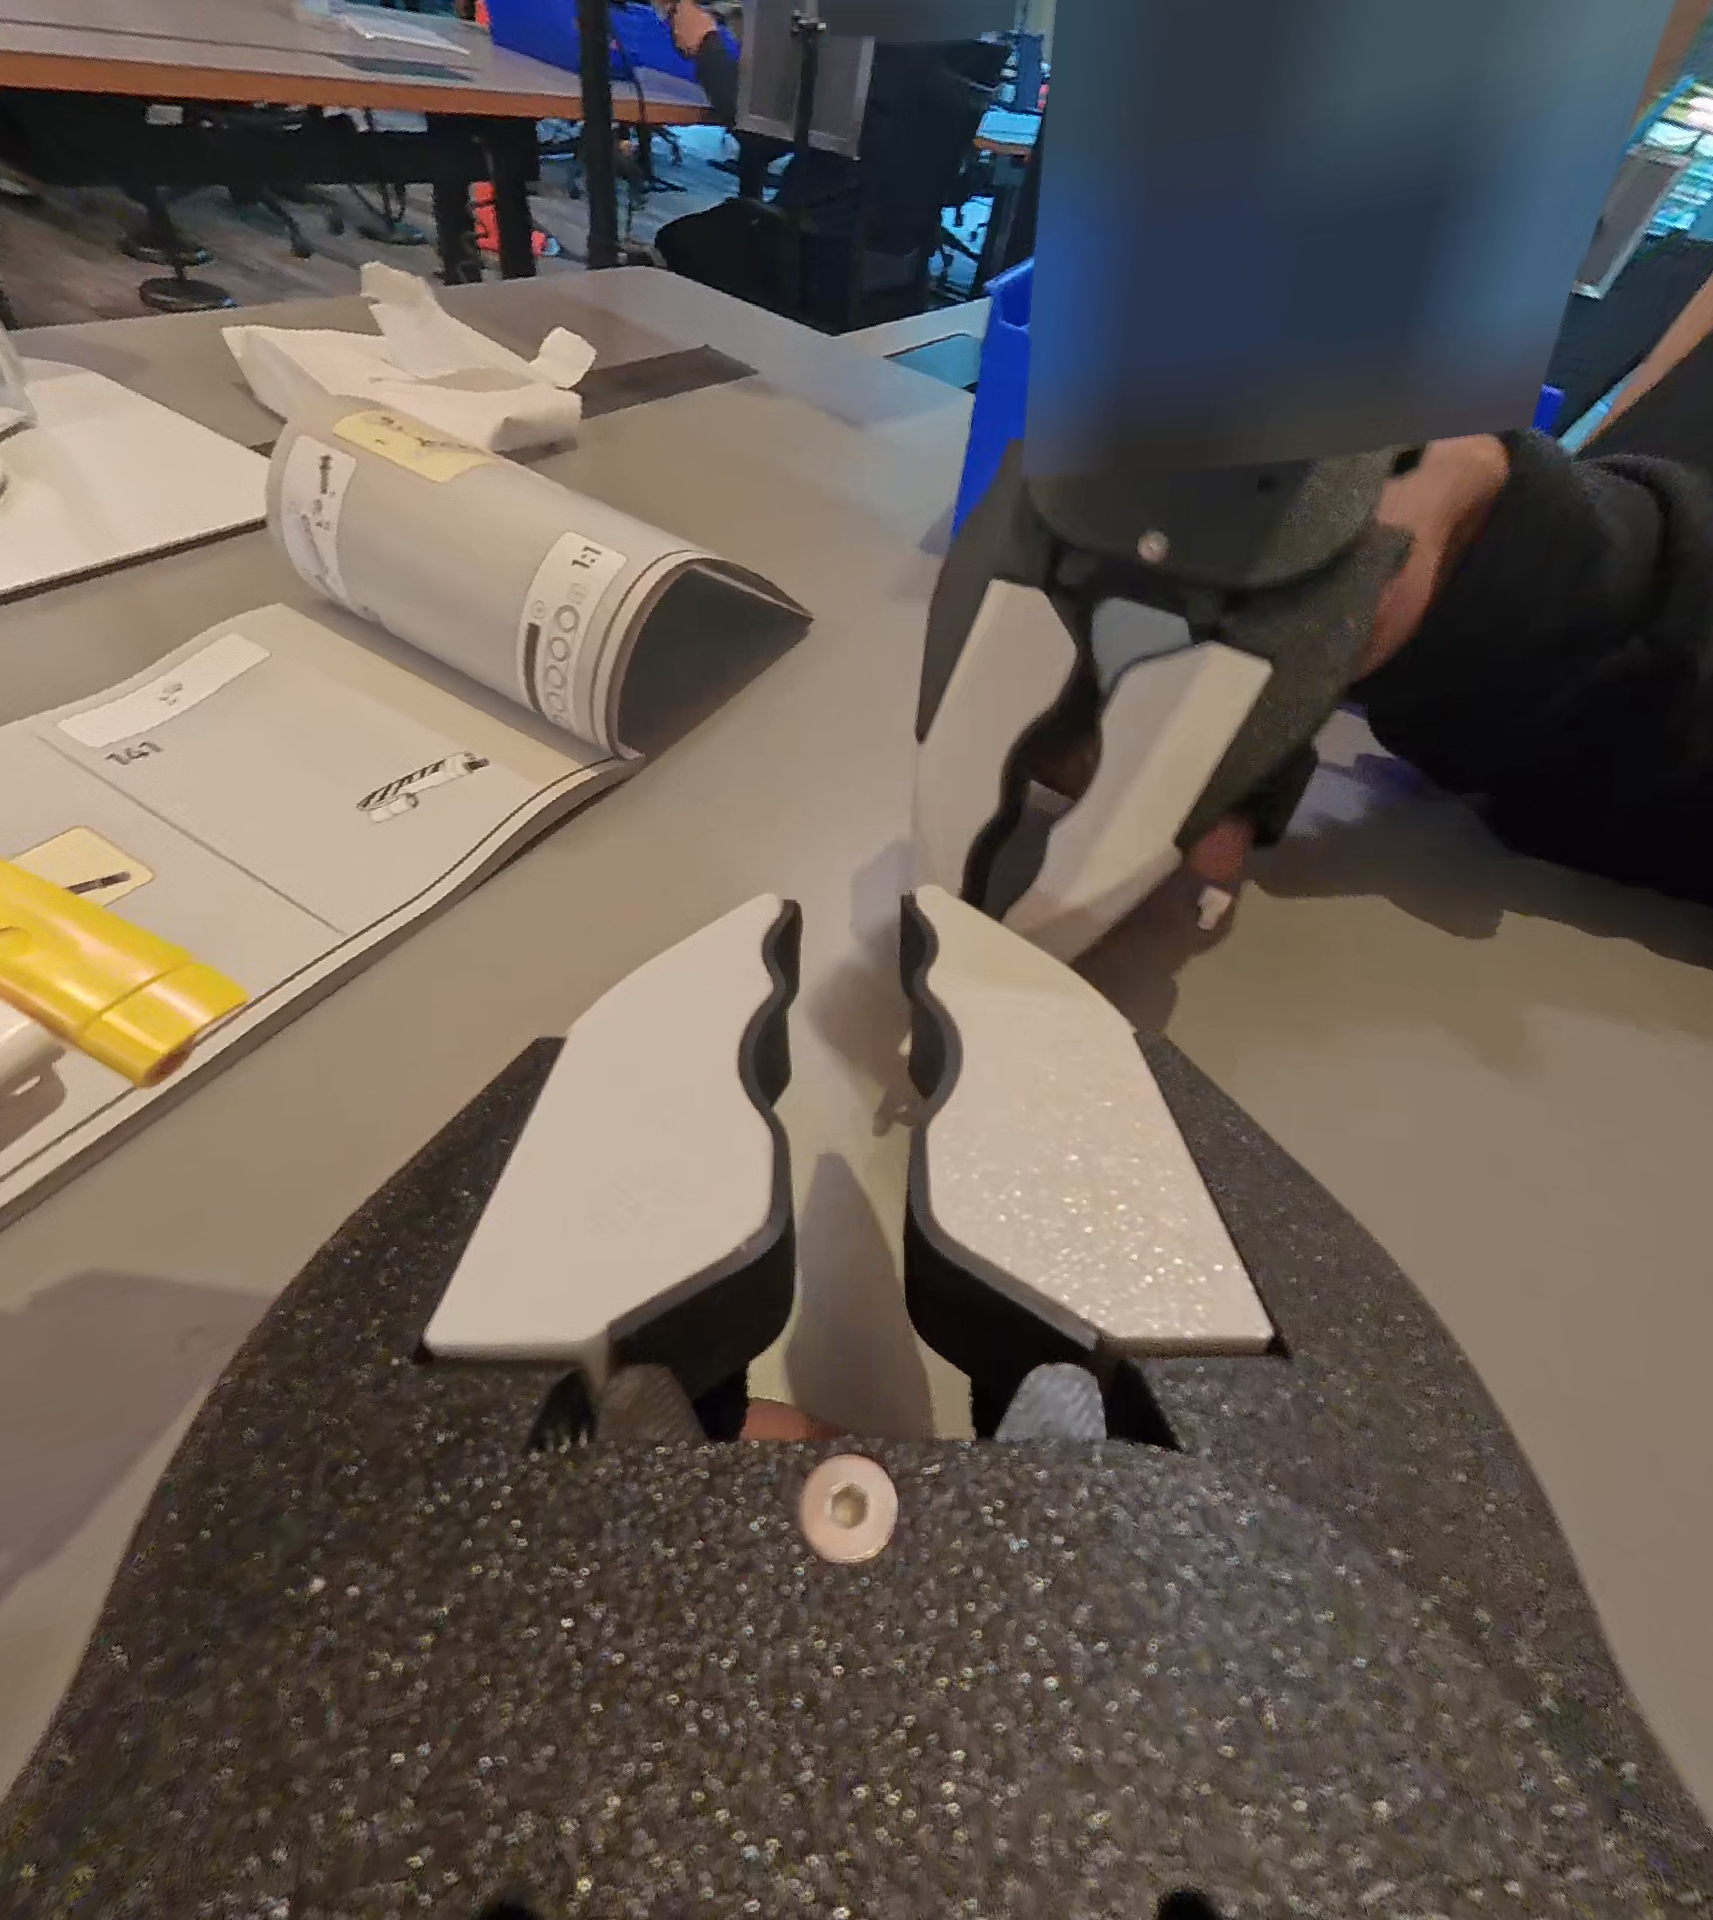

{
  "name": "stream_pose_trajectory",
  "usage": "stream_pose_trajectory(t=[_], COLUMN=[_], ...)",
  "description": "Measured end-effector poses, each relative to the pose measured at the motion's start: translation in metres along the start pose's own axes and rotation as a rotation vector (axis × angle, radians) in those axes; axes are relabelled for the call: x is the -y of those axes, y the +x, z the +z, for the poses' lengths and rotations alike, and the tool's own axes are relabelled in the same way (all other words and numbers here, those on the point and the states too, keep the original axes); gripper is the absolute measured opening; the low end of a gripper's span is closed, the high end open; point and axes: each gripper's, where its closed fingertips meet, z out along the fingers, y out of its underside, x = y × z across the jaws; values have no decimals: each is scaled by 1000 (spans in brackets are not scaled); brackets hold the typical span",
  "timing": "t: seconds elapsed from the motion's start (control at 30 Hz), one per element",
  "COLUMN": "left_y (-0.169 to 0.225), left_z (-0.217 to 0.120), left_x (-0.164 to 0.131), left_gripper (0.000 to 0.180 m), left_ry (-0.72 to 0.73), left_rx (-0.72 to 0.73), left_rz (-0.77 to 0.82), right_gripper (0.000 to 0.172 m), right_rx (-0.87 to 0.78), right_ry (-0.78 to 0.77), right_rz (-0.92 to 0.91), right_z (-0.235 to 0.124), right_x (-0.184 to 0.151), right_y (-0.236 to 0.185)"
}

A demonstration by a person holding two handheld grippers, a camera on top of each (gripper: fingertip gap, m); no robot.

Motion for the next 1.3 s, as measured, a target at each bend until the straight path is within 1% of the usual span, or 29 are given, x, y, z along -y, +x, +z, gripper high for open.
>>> stream_pose_trajectory(t=[0.07, 0.17, 0.23, 0.3, 0.43, 0.63, 0.73, 1.3], left_y=[5, 17, 26, 34, 48, 61, 62, 60], left_z=[0, 0, -1, -2, -2, -2, -2, -6], left_x=[1, 3, 1, 1, -5, -13, -13, -8], left_gripper=[21, 31, 35, 34, 30, 16, 9, 7], left_ry=[6, 24, 18, 26, 6, -26, -24, 0], left_rx=[-26, -94, -150, -187, -237, -282, -282, -305], left_rz=[25, 69, 99, 141, 227, 320, 322, 270], right_gripper=[8, 8, 7, 7, 7, 7, 7, 7], right_rx=[46, 141, 208, 261, 319, 348, 355, 365], right_ry=[90, 203, 256, 281, 296, 279, 274, 363], right_rz=[72, 134, 160, 171, 163, 110, 102, 89], right_z=[-9, -21, -27, -30, -33, -33, -32, -33], right_x=[7, 17, 22, 25, 28, 29, 29, 36], right_y=[-1, -7, -12, -17, -27, -40, -43, -42])
